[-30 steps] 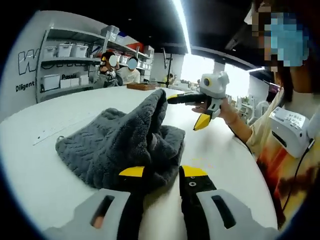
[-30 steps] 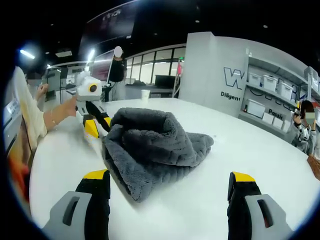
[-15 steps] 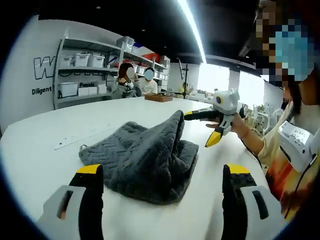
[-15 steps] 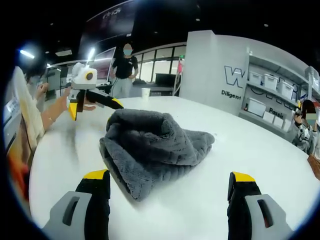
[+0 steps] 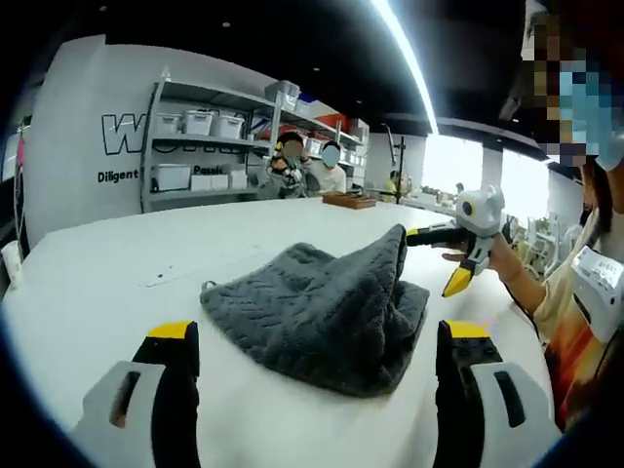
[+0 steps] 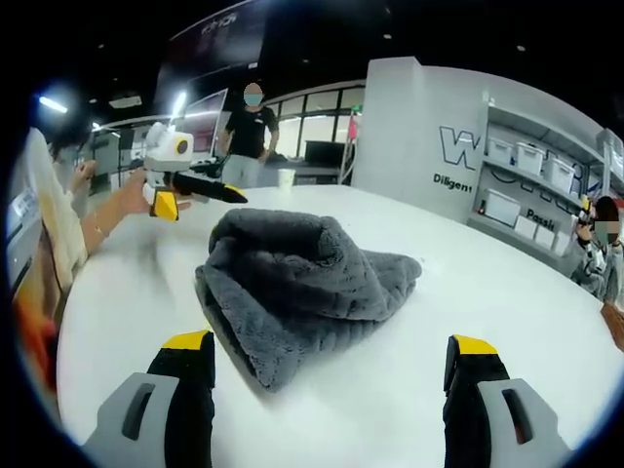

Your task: Open the folded towel by lifting each exposed corner and separating the folded layers until the towel lies flat within the target outline without major curled edges

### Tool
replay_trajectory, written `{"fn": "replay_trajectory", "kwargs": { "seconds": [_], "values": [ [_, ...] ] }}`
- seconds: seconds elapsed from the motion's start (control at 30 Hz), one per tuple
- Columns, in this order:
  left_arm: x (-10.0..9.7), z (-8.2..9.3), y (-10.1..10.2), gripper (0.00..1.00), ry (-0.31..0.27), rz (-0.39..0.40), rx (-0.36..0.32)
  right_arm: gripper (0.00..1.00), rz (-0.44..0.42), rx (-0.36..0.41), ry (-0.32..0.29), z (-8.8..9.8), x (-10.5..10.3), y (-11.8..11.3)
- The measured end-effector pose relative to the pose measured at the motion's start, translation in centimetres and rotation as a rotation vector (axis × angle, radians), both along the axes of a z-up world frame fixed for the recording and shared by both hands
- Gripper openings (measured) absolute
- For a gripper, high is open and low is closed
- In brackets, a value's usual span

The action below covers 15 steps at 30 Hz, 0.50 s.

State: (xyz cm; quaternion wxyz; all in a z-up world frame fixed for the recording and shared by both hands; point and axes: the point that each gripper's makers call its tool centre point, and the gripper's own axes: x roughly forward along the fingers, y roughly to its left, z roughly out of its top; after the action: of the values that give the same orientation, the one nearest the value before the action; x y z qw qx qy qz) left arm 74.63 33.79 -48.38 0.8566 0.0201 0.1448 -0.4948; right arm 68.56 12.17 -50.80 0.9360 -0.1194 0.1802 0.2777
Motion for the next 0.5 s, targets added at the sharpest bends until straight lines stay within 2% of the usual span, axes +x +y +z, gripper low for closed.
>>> {"fn": "replay_trajectory", "kwargs": {
  "seconds": [0.3, 0.5],
  "values": [
    [0.0, -0.4, 1.2, 1.00, -0.019, 0.018, 0.034, 0.99, -0.021, 0.012, 0.013, -0.8, 0.7, -0.8],
    [-0.3, -0.1, 2.2, 1.00, -0.019, 0.022, 0.020, 0.90, 0.015, 0.056, -0.025, 0.1, 0.7, -0.3]
  ]
}}
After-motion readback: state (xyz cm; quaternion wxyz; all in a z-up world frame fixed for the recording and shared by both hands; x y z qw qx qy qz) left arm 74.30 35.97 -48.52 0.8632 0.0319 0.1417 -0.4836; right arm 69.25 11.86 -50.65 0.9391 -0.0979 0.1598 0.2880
